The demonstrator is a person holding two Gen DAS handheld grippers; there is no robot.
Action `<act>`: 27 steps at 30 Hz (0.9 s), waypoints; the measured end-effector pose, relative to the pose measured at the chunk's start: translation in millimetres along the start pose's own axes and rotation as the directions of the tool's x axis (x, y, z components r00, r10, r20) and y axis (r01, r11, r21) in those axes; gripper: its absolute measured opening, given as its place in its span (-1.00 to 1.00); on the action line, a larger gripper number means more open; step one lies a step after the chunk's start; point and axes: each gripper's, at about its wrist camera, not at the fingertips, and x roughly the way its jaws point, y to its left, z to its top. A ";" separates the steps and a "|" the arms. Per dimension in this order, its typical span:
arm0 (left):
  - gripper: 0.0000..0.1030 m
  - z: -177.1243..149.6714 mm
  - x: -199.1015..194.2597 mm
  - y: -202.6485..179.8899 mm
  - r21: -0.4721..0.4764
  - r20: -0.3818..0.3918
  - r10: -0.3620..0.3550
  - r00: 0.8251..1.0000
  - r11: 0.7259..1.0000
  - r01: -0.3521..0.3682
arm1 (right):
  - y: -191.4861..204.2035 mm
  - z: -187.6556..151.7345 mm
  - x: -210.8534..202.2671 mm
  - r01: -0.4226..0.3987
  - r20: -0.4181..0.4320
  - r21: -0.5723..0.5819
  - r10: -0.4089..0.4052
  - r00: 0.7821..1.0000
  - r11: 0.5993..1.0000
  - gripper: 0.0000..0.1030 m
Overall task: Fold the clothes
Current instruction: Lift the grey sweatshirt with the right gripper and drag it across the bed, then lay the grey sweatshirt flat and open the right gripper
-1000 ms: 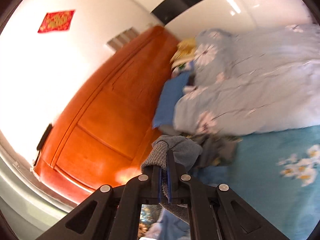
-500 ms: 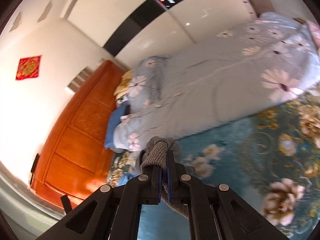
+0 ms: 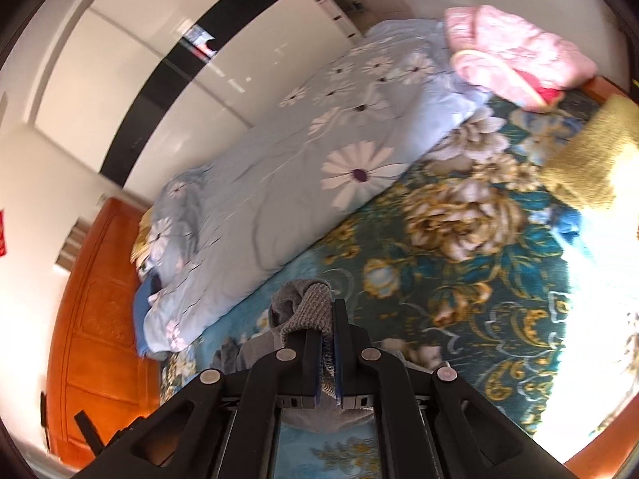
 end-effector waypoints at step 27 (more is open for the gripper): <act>0.99 22.2 104.2 27.8 0.030 -0.251 -0.139 0.958 0.988 0.151 | 34.2 3.5 72.3 0.525 -0.130 -0.334 -0.590 0.797 0.783 0.02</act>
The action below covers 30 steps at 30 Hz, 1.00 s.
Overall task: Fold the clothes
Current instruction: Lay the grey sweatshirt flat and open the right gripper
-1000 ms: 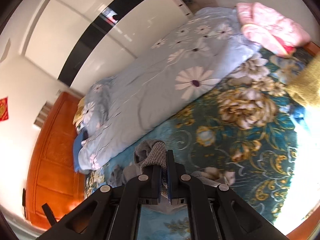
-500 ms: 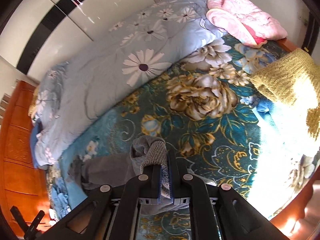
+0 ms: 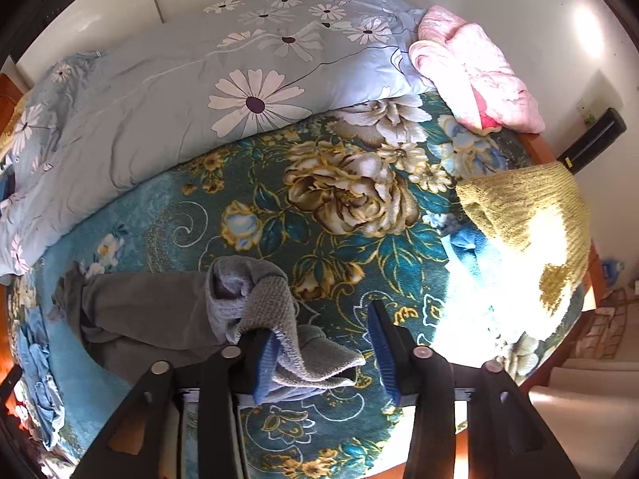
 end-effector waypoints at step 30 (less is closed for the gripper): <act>0.99 44.3 87.2 3.5 0.036 -0.210 -0.005 0.978 0.999 0.012 | 15.9 5.1 53.1 0.097 -0.166 -0.091 -0.111 0.980 0.991 0.36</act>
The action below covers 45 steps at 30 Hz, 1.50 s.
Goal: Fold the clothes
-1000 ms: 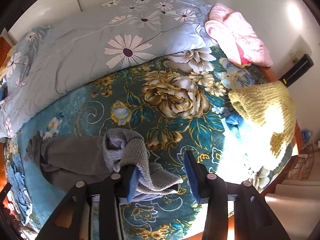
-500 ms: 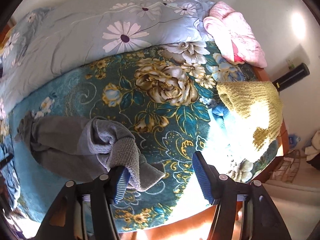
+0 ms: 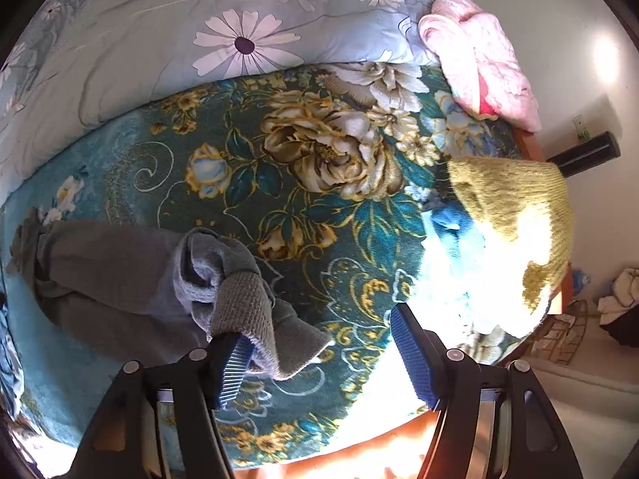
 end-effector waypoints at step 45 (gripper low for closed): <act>-0.81 21.4 68.6 36.2 -0.207 -0.127 0.129 0.983 0.966 -0.154 | -8.7 -120.5 172.8 -0.322 -0.024 0.708 0.477 0.879 0.629 -0.83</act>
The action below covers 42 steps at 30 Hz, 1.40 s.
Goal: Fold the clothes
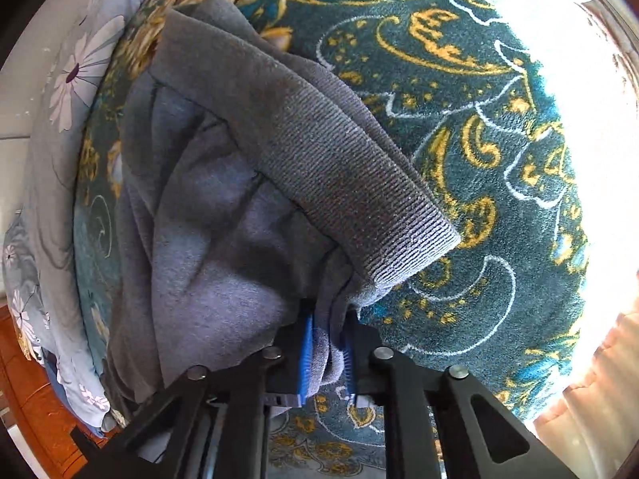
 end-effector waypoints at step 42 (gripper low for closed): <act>-0.86 -201.4 -98.0 112.5 -0.377 0.260 -0.123 0.958 0.900 0.219 | -21.1 -28.4 -137.4 -0.153 -0.038 -0.406 0.151 0.988 0.901 -0.85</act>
